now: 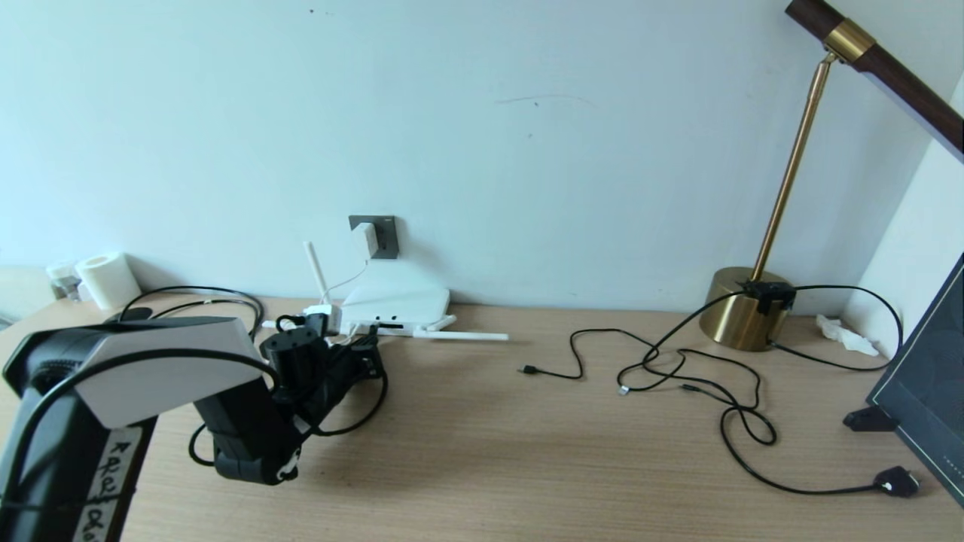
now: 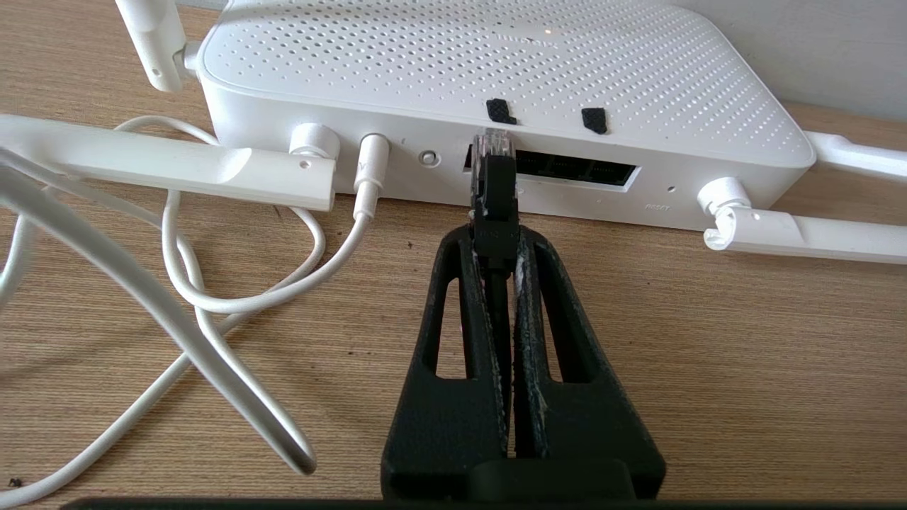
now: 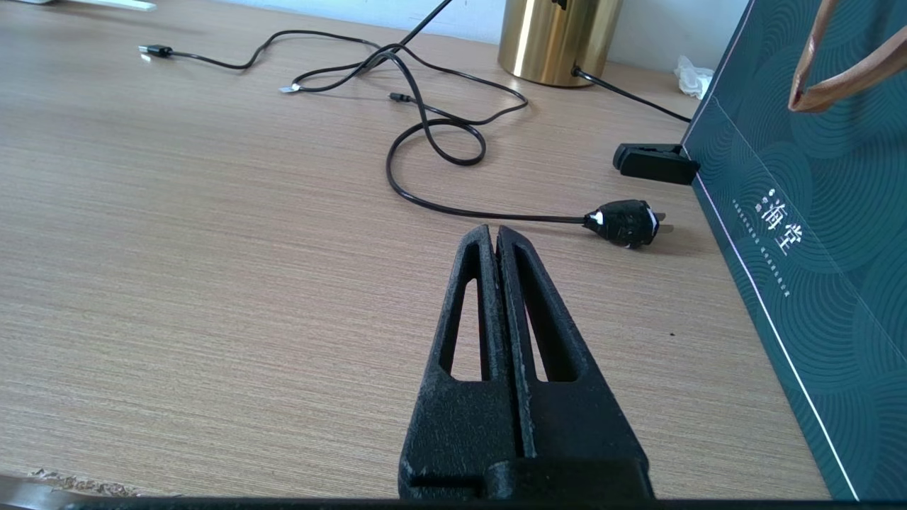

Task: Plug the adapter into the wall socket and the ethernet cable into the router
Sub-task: Plug cable into router interface

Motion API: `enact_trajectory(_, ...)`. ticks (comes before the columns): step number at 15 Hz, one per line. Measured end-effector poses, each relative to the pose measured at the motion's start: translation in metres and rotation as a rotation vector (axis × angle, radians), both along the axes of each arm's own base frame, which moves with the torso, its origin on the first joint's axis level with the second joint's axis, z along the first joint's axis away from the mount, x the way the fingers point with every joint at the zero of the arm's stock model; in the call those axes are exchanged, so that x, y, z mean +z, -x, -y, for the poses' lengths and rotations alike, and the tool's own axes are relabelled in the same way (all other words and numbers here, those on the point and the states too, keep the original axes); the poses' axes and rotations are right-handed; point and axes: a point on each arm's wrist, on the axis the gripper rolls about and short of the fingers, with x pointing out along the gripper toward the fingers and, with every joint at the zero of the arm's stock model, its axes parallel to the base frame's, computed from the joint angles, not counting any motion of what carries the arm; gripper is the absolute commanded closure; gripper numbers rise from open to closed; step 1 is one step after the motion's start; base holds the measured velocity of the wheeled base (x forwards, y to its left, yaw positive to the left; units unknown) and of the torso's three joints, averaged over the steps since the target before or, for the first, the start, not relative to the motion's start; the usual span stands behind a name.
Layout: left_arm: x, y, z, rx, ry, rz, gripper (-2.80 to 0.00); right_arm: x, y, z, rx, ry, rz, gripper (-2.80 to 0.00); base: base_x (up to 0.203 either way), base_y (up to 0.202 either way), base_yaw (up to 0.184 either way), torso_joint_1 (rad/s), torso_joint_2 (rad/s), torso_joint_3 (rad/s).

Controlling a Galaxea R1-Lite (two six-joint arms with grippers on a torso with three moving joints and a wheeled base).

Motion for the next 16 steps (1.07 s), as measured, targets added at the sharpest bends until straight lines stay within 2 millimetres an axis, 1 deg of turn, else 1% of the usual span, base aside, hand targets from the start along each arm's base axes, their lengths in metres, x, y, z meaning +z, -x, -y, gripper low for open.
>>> enact_trajectory(8, -0.0032, 0.0073, 0.0033, -0.008, -0.007, -0.019, 0.00, 0.0000, 0.0000, 0.0000, 0.000, 0.000, 0.000, 0.00, 0.000, 0.000, 0.000, 0.000, 0.00, 0.000)
enact_trajectory(16, -0.0041, 0.0093, 0.0049, -0.011, -0.012, -0.029, 0.00, 0.0001, 0.0000, 0.0000, 0.000, 0.000, 0.000, 0.00, 0.000, 0.000, 0.000, 0.000, 0.00, 0.000)
